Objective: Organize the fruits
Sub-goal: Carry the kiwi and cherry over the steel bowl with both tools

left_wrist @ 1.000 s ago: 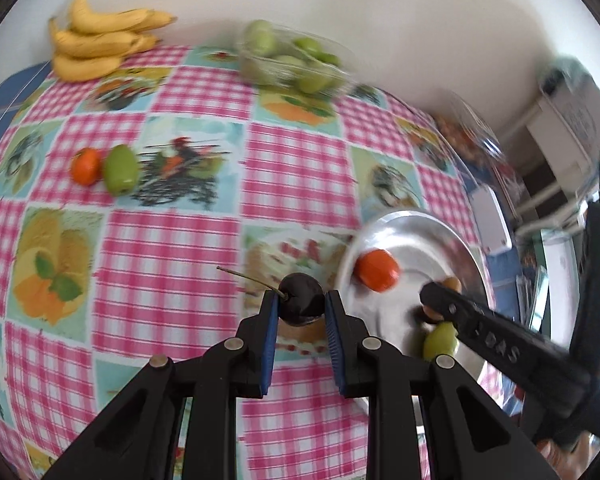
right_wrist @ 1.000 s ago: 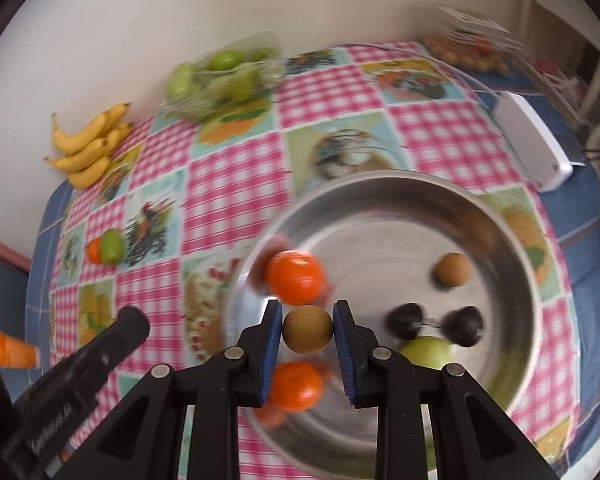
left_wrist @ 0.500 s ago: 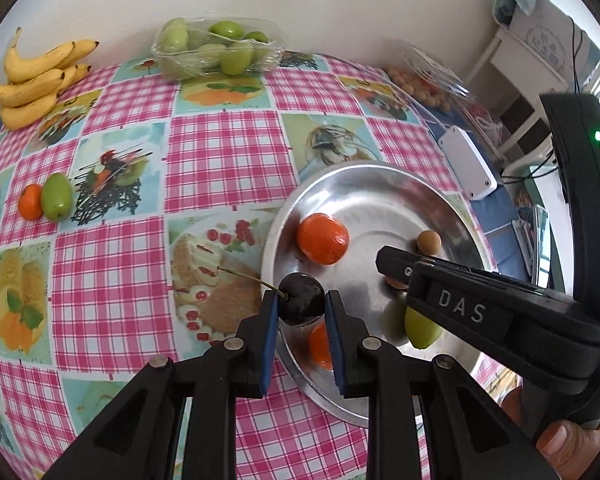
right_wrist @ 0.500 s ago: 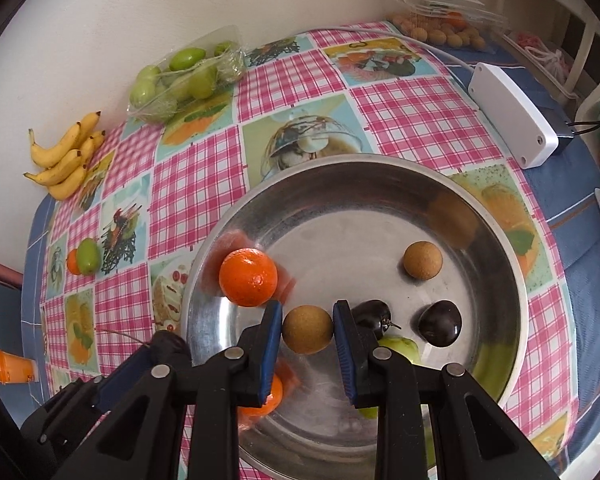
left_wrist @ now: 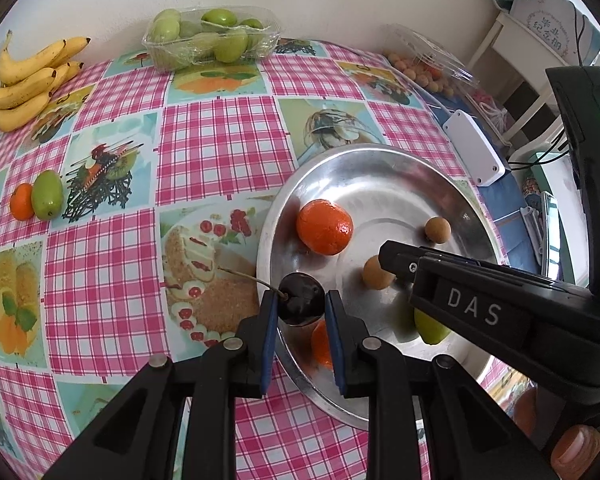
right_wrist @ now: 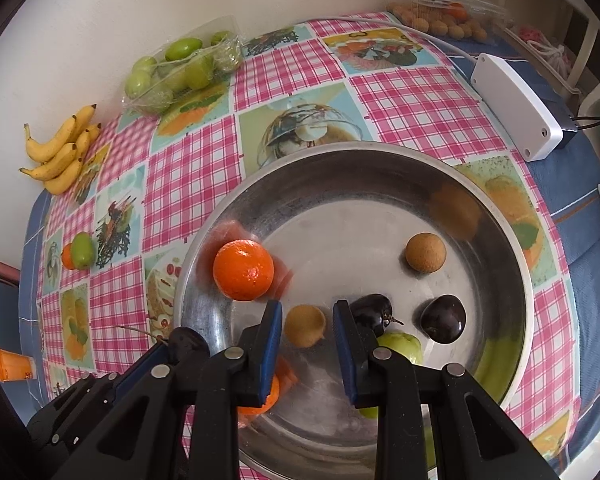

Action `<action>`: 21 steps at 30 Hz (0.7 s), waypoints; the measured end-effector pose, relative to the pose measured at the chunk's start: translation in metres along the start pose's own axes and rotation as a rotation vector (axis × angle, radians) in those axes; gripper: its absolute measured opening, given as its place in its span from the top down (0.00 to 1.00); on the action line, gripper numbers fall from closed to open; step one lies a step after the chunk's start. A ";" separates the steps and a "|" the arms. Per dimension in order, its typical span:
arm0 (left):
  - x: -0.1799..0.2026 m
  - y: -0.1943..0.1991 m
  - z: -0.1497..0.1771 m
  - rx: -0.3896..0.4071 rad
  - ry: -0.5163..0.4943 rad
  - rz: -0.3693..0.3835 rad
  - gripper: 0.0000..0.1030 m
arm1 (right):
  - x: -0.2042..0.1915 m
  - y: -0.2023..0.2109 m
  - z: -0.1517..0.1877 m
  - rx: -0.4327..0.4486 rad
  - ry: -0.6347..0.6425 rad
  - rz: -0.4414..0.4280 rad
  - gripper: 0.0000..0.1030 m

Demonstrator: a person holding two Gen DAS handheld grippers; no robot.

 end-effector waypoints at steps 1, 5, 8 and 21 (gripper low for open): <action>0.000 0.000 0.000 -0.003 0.002 0.001 0.76 | 0.000 0.000 0.000 0.000 -0.001 0.000 0.71; -0.001 -0.001 0.001 -0.007 0.001 0.001 0.71 | 0.001 0.000 0.000 0.002 -0.006 0.001 0.70; -0.001 0.001 0.000 -0.001 0.001 0.000 0.56 | 0.002 0.002 -0.001 0.008 -0.010 0.005 0.58; -0.020 0.014 -0.014 0.060 0.053 -0.044 0.27 | 0.007 0.015 -0.007 0.060 -0.045 0.003 0.28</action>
Point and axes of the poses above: each gripper's, at about its wrist camera, not at the fingertips, and y roughly against the way its jaws point, x to its right, z to its underside, the point moved 10 cm from there along -y, roughly the way its jaws point, and after that the axes turned 15 degrees about y, right-handed, at the moved point
